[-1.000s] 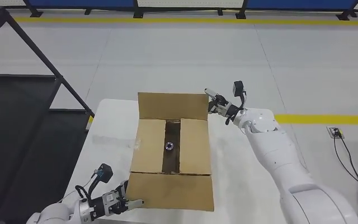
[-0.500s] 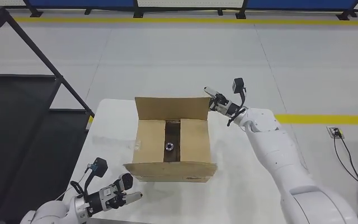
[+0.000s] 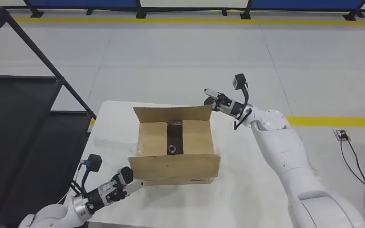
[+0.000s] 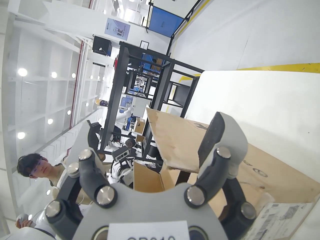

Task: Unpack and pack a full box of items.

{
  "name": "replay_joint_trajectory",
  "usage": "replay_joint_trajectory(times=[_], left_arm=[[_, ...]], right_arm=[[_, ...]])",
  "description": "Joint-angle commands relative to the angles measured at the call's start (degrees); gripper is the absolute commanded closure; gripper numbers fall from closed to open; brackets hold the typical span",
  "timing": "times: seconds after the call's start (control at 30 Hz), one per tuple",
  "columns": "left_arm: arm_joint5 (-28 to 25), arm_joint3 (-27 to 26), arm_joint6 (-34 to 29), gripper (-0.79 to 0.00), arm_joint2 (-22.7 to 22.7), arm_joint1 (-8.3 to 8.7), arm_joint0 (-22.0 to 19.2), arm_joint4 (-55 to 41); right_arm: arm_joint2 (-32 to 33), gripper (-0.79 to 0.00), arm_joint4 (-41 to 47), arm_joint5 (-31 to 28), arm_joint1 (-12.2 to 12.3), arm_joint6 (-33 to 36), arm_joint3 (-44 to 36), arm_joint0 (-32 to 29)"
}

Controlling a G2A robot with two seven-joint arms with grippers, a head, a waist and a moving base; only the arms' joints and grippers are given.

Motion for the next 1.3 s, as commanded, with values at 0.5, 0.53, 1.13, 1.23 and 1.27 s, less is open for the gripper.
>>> replay_joint_trajectory(times=[0.5, 0.53, 1.13, 1.23, 1.27], left_arm=[[10.5, -1.6, 11.9, -0.785, 9.3, -0.74, -3.6, 15.3], [10.7, -1.4, 12.1, -0.785, 9.6, -0.77, -3.9, 15.3], [17.3, 0.2, 13.4, -0.785, 13.9, -1.16, -7.9, 18.2], [17.7, -0.3, 13.4, -0.785, 14.1, -1.17, -7.8, 18.3], [17.9, -0.4, 13.4, -0.785, 14.1, -1.18, -7.8, 18.3]], right_arm=[[-1.6, -0.785, -3.4, 20.8, 1.9, 7.2, -16.3, -3.9], [-1.9, -0.785, -3.7, 22.9, 1.9, 7.1, -16.8, -4.1], [-3.7, -0.785, -1.2, 41.6, 2.5, 7.1, -19.0, -7.1], [-3.4, -0.785, -0.9, 40.9, 2.9, 8.3, -19.7, -8.4], [-3.1, -0.785, -0.9, 40.6, 3.1, 8.5, -20.0, -8.9]])
